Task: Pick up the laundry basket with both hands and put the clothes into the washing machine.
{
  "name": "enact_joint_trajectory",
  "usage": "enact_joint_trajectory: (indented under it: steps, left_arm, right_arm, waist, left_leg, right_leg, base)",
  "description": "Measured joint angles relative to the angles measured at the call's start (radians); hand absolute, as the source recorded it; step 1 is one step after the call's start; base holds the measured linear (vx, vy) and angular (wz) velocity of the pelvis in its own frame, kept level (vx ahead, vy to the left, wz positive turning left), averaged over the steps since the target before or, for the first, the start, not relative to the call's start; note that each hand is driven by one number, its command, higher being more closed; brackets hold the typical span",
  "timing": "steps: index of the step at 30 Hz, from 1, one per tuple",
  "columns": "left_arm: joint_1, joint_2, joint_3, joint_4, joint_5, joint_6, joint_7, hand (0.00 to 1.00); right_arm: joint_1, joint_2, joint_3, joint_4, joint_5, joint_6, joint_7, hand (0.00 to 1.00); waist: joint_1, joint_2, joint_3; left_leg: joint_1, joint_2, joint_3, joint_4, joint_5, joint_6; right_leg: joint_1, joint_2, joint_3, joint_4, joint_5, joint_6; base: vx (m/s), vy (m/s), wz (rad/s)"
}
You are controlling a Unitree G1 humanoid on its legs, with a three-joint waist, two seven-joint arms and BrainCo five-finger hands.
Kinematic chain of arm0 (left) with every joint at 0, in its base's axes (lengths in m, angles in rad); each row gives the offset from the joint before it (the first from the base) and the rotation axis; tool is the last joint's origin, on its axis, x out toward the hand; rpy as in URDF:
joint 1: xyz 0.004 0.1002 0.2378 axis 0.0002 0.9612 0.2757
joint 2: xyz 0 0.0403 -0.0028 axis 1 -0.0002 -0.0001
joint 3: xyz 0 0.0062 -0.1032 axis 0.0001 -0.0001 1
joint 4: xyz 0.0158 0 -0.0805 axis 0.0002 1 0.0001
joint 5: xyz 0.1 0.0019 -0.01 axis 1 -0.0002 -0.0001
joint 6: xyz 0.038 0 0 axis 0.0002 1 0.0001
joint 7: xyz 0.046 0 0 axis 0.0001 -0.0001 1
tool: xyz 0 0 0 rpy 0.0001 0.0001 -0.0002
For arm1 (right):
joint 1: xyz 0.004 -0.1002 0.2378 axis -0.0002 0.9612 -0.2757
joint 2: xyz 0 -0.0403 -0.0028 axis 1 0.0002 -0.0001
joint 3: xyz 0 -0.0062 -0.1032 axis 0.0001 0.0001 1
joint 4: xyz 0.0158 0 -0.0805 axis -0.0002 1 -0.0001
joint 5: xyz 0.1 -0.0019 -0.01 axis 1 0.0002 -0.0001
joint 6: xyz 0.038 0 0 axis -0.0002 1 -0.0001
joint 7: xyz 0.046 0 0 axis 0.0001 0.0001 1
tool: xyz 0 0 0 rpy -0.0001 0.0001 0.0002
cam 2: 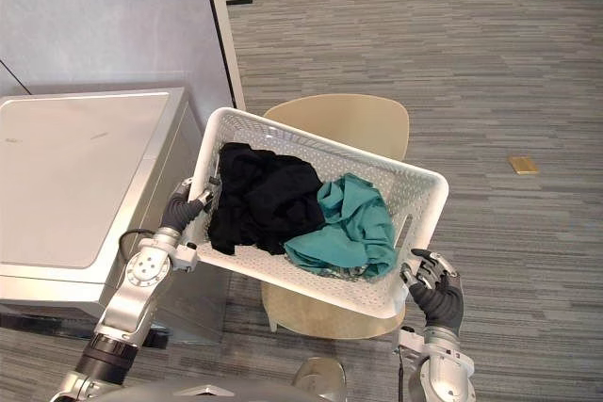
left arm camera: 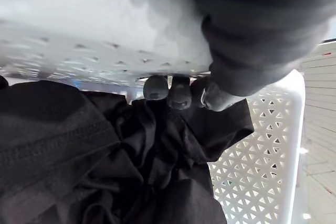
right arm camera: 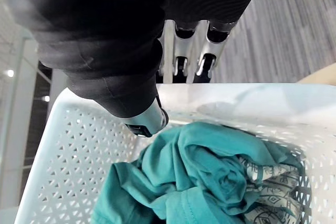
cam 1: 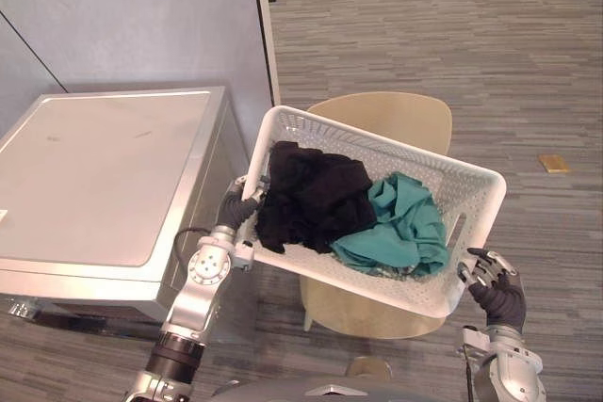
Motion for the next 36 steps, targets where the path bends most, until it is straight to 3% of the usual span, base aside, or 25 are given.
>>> enact_joint_trajectory:
  steps: [5, 10, 13, 19, 26, 36]
  left_arm:
    - [0.051, -0.005, 0.0, -0.02, 0.0, 0.0, -0.02, 1.0]
    - [0.071, -0.024, 0.013, -0.021, -0.006, 0.0, -0.035, 1.0]
    - [0.07, -0.039, 0.045, -0.02, -0.009, 0.0, -0.039, 1.0]
    - [-0.017, -0.039, 0.087, 0.092, -0.02, 0.012, -0.01, 1.0]
    - [-0.09, -0.041, 0.103, 0.096, -0.017, 0.025, 0.045, 1.0]
    - [-0.255, -0.046, 0.118, 0.264, 0.002, 0.025, 0.108, 1.0]
  right_arm:
    - [0.051, 0.064, -0.046, 0.0, -0.002, 0.002, 0.063, 1.0]
    - [0.106, 0.07, -0.083, 0.014, -0.01, 0.044, 0.109, 1.0]
    - [0.092, 0.069, -0.117, 0.014, -0.01, 0.045, 0.121, 1.0]
    - [0.026, 0.07, -0.085, 0.044, -0.01, 0.045, 0.109, 1.0]
    - [0.012, 0.082, 0.061, 0.0, -0.005, 0.045, 0.071, 1.0]
    - [0.006, 0.055, 0.104, -0.03, 0.012, 0.039, 0.016, 1.0]
  waist:
    - [-0.001, -0.005, 0.036]
    - [-0.01, 0.0, 0.088]
    - [-0.018, -0.007, 0.129]
    - [-0.02, -0.031, 0.207]
    - [0.016, -0.052, 0.239]
    - [0.047, -0.081, 0.269]
  left_leg:
    - [-0.001, -0.001, -0.004, 0.002, 0.002, 0.004]
    - [-0.047, 0.017, -0.003, 0.027, 0.004, 0.007]
    - [-0.09, 0.035, -0.004, 0.061, 0.004, 0.007]
    - [-0.182, 0.099, -0.01, 0.149, -0.003, 0.007]
    - [-0.305, 0.208, -0.001, 0.321, -0.064, -0.009]
    - [-0.406, 0.258, 0.022, 0.41, -0.083, -0.013]
  right_leg:
    - [0.008, 0.002, -0.002, -0.02, 0.004, 0.003]
    - [-0.035, 0.013, 0.003, -0.004, 0.011, -0.005]
    - [-0.08, 0.02, 0.005, 0.033, 0.009, -0.011]
    - [-0.172, 0.047, 0.005, 0.122, -0.012, -0.047]
    - [-0.289, 0.081, 0.01, 0.238, -0.048, -0.077]
    - [-0.378, 0.08, 0.008, 0.307, -0.056, -0.082]
  base:
    - [-0.07, 0.005, 0.03]
    - [-0.06, -0.028, -0.02]
    - [-0.07, -0.05, -0.01]
    - [-0.1, -0.052, -0.01]
    - [-0.09, -0.045, -0.09]
    - [-0.03, -0.011, 0.03]
